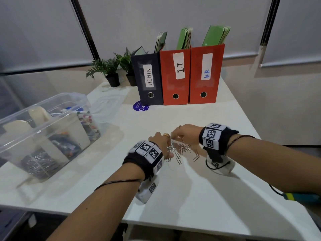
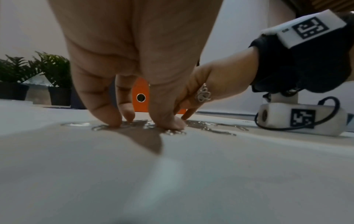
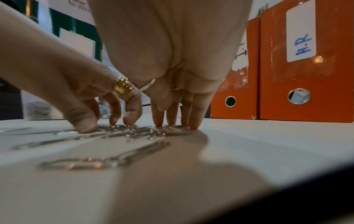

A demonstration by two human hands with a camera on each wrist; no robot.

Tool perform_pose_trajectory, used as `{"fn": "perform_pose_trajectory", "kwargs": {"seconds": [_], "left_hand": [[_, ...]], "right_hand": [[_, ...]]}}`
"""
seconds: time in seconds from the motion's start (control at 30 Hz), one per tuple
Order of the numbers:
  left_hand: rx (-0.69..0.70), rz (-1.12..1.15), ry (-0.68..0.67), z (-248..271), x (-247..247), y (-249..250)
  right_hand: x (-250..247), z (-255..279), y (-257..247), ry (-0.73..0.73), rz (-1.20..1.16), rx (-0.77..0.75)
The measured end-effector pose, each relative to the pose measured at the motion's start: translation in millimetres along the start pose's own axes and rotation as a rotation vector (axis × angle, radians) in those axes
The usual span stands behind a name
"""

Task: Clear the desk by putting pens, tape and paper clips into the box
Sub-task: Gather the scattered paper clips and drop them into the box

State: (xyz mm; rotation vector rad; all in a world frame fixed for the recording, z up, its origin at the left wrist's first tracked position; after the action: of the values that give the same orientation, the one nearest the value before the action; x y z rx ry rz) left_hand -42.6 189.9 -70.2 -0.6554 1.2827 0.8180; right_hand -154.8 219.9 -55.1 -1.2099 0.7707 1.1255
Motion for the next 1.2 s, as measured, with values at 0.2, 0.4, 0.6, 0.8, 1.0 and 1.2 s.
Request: {"fn": "perform_pose_trajectory", "kwargs": {"seconds": [0.2,0.4,0.6,0.8,1.0,1.2], "left_hand": [[0.104,-0.007,-0.028,-2.4,-2.9,1.6],[0.096,0.008,-0.058,-2.2,4.8,3.0],[0.167,-0.034,-0.032,0.6,9.6,11.7],[0.196,0.018,-0.004,2.4,7.0,14.0],[0.179,-0.039,-0.028,0.6,6.5,16.0],[0.147,-0.075,-0.024,-0.5,7.9,14.6]], "right_hand": [[14.9,12.9,8.5,-0.006,0.035,-0.080],[13.6,13.2,7.0,0.062,0.035,-0.031],[15.7,11.2,9.2,0.089,0.023,0.008],[18.5,14.3,6.2,0.037,0.018,0.017],[18.6,19.4,-1.4,0.036,0.068,-0.019],[18.0,20.1,-5.8,0.019,0.115,-0.038]]}}
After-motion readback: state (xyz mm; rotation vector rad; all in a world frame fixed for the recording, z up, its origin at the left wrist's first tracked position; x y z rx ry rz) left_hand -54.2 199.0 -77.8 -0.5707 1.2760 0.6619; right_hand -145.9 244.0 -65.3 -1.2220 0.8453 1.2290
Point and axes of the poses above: each hand's wrist, its own z-axis away from the middle knuckle, its own x-axis out of the palm, y = z × x, the point moved 4 cm from there along -z, towards the middle knuckle, and after that the axes turned 7 degrees about -z, right-handed, at the moved point
